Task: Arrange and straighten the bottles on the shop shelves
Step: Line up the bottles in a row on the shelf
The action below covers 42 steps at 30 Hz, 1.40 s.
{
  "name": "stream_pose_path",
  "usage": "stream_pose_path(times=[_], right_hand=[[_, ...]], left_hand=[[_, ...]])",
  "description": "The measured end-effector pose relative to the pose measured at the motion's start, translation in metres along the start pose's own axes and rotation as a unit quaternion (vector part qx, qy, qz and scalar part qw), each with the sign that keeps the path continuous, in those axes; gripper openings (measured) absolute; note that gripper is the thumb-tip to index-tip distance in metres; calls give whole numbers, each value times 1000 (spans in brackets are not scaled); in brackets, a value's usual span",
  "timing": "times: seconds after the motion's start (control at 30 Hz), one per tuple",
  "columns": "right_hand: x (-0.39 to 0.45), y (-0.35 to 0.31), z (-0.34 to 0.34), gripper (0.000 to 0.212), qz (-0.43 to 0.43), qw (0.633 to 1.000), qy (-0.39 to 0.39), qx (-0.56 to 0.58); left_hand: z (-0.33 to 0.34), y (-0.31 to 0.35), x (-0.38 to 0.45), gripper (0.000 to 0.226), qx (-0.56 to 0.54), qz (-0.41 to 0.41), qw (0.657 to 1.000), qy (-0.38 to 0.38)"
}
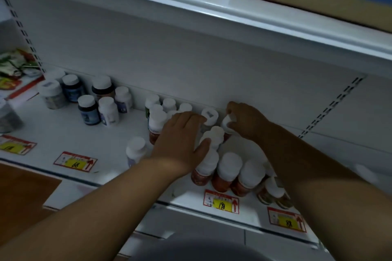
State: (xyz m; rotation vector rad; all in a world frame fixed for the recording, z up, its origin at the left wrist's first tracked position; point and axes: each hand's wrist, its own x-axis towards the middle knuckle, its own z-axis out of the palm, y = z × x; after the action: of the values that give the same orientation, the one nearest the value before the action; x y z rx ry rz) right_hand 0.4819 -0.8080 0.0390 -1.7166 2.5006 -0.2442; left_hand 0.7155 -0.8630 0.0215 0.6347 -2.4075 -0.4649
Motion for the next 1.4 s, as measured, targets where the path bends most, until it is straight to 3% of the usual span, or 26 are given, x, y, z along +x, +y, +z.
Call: stream_pose_path(times=[0.13,0.37,0.47,0.53,0.63,0.8,0.93,1.17,1.4], right_hand=[[-6,11,-3,29,13,997,56,47],[-34,-5,-43,29,-22,965,262,4],[-54,-24,-52,26,28,934,338,110],[-67,-37,-55,25,51,921,349,165],[-82,-53,-56,24,61,921,339,183],[-97,-53,-52,22,76,938,302,152],[-93,-42,-38,26,79,965,220,117],[-84,-32,4,20,66,978,103,167],[-75,-26,16,8,60,976,33,206]], left_hand=[[4,5,-2,42,1,-11,1000,8],[-2,8,-3,44,-34,7,999,13],[-11,9,3,48,-71,30,997,-4],[-17,8,6,52,-91,39,995,-25],[-17,5,3,64,-79,57,990,-98],[3,10,-13,89,46,111,973,-199],[19,22,-15,89,130,123,963,-202],[36,30,-24,74,215,114,937,-251],[31,35,-31,57,187,140,961,-151]])
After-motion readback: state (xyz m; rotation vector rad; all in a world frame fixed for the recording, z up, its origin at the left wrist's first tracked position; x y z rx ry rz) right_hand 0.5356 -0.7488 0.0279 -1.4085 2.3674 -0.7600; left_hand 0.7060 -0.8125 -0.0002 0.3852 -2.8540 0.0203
